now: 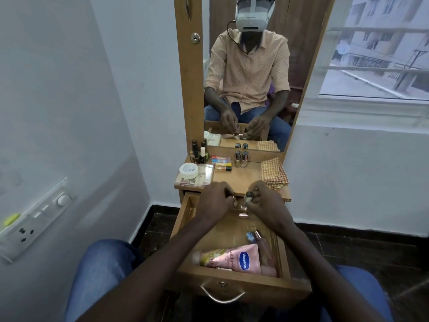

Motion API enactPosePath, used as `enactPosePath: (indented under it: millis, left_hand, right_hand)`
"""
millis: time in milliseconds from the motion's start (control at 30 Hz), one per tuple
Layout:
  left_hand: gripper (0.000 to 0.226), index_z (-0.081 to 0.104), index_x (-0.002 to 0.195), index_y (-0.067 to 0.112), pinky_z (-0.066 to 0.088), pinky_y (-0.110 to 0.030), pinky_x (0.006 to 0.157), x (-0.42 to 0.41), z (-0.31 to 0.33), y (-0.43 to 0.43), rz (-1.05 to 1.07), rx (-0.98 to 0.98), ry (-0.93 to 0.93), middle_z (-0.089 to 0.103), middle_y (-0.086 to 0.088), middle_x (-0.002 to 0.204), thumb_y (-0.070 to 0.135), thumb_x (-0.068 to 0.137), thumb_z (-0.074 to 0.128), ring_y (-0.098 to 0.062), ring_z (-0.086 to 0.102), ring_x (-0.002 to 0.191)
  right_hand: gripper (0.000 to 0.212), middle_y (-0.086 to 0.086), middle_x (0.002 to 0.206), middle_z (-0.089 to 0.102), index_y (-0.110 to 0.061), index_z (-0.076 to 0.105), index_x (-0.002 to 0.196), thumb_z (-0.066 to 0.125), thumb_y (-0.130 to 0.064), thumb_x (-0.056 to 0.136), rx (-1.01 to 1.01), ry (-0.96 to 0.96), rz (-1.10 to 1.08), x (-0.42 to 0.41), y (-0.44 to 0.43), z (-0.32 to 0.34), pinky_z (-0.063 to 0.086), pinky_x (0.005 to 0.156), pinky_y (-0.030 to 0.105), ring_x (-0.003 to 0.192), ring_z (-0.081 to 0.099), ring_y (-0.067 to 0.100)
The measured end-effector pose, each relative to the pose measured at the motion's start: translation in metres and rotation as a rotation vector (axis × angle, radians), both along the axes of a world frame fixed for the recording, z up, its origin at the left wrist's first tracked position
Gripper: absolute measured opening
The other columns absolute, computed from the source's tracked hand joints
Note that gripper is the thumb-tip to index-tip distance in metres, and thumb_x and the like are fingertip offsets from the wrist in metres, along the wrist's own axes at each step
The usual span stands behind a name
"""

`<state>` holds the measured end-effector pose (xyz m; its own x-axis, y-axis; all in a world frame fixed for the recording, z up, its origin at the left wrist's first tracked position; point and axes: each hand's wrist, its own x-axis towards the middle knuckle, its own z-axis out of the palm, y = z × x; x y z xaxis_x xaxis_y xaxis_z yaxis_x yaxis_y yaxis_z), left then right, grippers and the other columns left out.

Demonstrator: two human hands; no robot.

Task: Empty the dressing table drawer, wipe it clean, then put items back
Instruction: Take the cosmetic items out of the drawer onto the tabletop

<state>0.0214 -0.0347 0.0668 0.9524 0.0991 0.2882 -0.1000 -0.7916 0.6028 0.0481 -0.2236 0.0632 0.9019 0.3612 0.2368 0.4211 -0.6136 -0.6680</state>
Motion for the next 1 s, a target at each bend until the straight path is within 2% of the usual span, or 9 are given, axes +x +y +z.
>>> enactPosePath:
  millis: [67, 133, 200, 300, 467, 533, 700, 833, 1000]
  left_hand:
    - [0.016, 0.077, 0.099, 0.018, 0.05, -0.022, 0.071, 0.017, 0.019, -0.001, 0.051, -0.045, -0.069, 0.072, 0.007, 0.094, 0.021, 0.084, 0.079, -0.007, 0.064, 0.086]
    - [0.016, 0.075, 0.091, 0.019, 0.05, -0.025, 0.067, 0.037, 0.034, -0.002, 0.101, -0.105, -0.092, 0.071, 0.009, 0.088, 0.022, 0.077, 0.082, -0.009, 0.064, 0.083]
    - [0.017, 0.069, 0.083, 0.019, 0.051, -0.027, 0.064, 0.058, 0.043, -0.003, 0.141, -0.149, -0.086, 0.068, 0.01, 0.082, 0.02, 0.073, 0.083, -0.008, 0.062, 0.079]
    - [0.019, 0.066, 0.086, 0.02, 0.057, -0.035, 0.07, 0.086, 0.045, -0.006, 0.153, -0.145, -0.094, 0.069, 0.006, 0.083, 0.015, 0.074, 0.08, -0.011, 0.065, 0.08]
    - [0.028, 0.061, 0.101, 0.014, 0.042, -0.023, 0.065, 0.115, 0.027, -0.011, 0.139, -0.094, -0.08, 0.067, -0.003, 0.098, 0.007, 0.08, 0.077, -0.015, 0.061, 0.086]
    - [0.029, 0.059, 0.105, 0.013, 0.04, -0.022, 0.066, 0.121, 0.02, -0.012, 0.141, -0.05, -0.078, 0.066, -0.005, 0.102, 0.008, 0.083, 0.076, -0.014, 0.057, 0.086]
    - [0.028, 0.059, 0.105, 0.014, 0.043, -0.024, 0.069, 0.129, 0.015, -0.013, 0.151, -0.035, -0.122, 0.067, -0.003, 0.101, 0.009, 0.084, 0.076, -0.015, 0.06, 0.089]
    - [0.029, 0.058, 0.106, 0.015, 0.042, -0.023, 0.07, 0.132, 0.015, -0.014, 0.159, -0.037, -0.143, 0.067, -0.003, 0.103, 0.008, 0.084, 0.077, -0.016, 0.062, 0.09]
    - [0.038, 0.058, 0.113, 0.012, 0.047, -0.023, 0.073, 0.135, 0.011, -0.018, 0.18, -0.067, -0.143, 0.067, -0.005, 0.107, 0.006, 0.082, 0.079, -0.016, 0.062, 0.094]
  right_hand:
    - [0.036, -0.008, 0.095, 0.066, -0.018, 0.056, 0.117, 0.079, -0.019, 0.09, 0.055, -0.091, -0.102, 0.016, 0.005, 0.014, 0.058, 0.067, 0.021, 0.081, 0.068, 0.005]
    - [0.033, -0.003, 0.094, 0.067, -0.016, 0.058, 0.113, 0.08, -0.016, 0.089, 0.067, -0.166, -0.193, 0.037, 0.01, 0.024, 0.052, 0.064, 0.017, 0.079, 0.066, 0.009]
    - [0.028, 0.003, 0.093, 0.07, -0.013, 0.06, 0.109, 0.079, -0.015, 0.089, 0.043, -0.205, -0.253, 0.059, 0.018, 0.029, 0.05, 0.061, 0.019, 0.079, 0.065, 0.014]
    - [0.028, 0.005, 0.095, 0.071, -0.01, 0.062, 0.111, 0.078, -0.015, 0.088, -0.01, -0.221, -0.306, 0.088, 0.029, 0.026, 0.051, 0.064, 0.026, 0.081, 0.065, 0.017]
    - [0.028, 0.0, 0.092, 0.066, -0.012, 0.057, 0.115, 0.074, -0.014, 0.093, -0.018, -0.238, -0.28, 0.117, 0.045, 0.007, 0.051, 0.06, 0.021, 0.077, 0.065, 0.013]
    - [0.027, -0.001, 0.09, 0.065, -0.014, 0.054, 0.116, 0.072, -0.015, 0.095, -0.015, -0.242, -0.277, 0.123, 0.047, 0.001, 0.056, 0.059, 0.026, 0.074, 0.065, 0.012]
    - [0.035, 0.004, 0.096, 0.072, -0.013, 0.055, 0.12, 0.076, -0.021, 0.094, -0.023, -0.263, -0.304, 0.134, 0.047, -0.009, 0.063, 0.067, 0.036, 0.081, 0.069, 0.016]
    - [0.039, 0.007, 0.102, 0.072, -0.01, 0.056, 0.123, 0.078, -0.02, 0.092, -0.016, -0.266, -0.314, 0.134, 0.049, -0.01, 0.061, 0.071, 0.033, 0.088, 0.071, 0.018]
    - [0.036, 0.01, 0.104, 0.069, -0.009, 0.055, 0.122, 0.076, -0.015, 0.093, -0.027, -0.283, -0.334, 0.135, 0.054, -0.009, 0.053, 0.064, 0.027, 0.083, 0.065, 0.017]
